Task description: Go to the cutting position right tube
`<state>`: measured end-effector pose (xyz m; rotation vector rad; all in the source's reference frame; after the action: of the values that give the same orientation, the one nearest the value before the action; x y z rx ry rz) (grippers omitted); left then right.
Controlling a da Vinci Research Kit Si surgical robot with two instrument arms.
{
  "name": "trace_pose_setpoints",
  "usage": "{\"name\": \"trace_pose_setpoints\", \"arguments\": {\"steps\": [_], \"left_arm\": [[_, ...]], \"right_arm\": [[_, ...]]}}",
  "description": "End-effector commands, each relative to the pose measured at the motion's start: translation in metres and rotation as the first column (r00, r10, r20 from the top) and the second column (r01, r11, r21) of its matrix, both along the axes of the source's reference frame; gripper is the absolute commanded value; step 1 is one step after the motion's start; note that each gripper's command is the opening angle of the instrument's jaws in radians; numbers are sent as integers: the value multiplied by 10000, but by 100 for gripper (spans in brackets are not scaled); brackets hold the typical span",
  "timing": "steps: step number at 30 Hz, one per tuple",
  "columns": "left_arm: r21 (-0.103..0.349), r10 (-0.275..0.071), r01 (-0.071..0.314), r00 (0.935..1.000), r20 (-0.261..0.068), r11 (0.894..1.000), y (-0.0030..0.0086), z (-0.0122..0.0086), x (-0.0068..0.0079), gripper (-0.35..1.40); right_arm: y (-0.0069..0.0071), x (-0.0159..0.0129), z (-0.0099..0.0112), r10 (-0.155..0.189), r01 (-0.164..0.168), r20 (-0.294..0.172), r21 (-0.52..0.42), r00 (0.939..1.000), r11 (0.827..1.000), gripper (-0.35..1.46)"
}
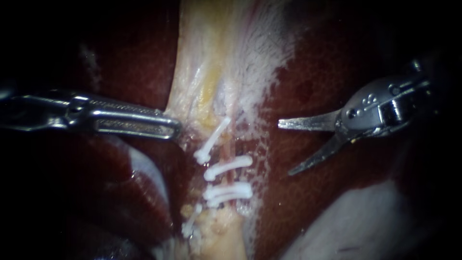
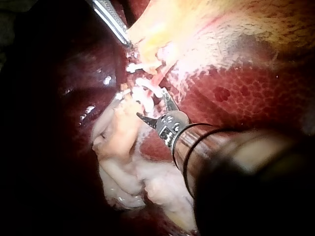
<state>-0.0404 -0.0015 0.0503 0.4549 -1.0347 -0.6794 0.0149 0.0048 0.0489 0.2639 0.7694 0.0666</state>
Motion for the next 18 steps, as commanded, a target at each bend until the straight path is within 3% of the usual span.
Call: {"name": "trace_pose_setpoints", "arguments": {"steps": [1, 8, 12, 13, 18], "left_arm": [[0, 0, 0, 10000, 1, 10000, 0, 0, 0, -35], [123, 19, -19, 10000, 54, 9999, 11, -21, 4, -35], [274, -62, 59, 9999, 119, 9996, 21, -45, 10, -35], [226, -112, 109, 9998, 151, 9997, 24, -54, 12, -35], [67, -202, 199, 9992, 353, 9998, 28, -86, 17, -35]], "right_arm": [[-1, 1, 0, 63, -63, 6, 193, 10000, 9998, 143], [-9, 6, 11, -124, 142, -142, 1320, 9998, 9911, 138], [-20, 11, 20, -308, 348, -237, 1931, 9992, 9806, 133], [-24, 13, 23, -469, 529, -319, 2243, 9984, 9731, 132], [-40, 20, 37, -586, 646, -299, 2754, 9978, 9592, 125]]}}
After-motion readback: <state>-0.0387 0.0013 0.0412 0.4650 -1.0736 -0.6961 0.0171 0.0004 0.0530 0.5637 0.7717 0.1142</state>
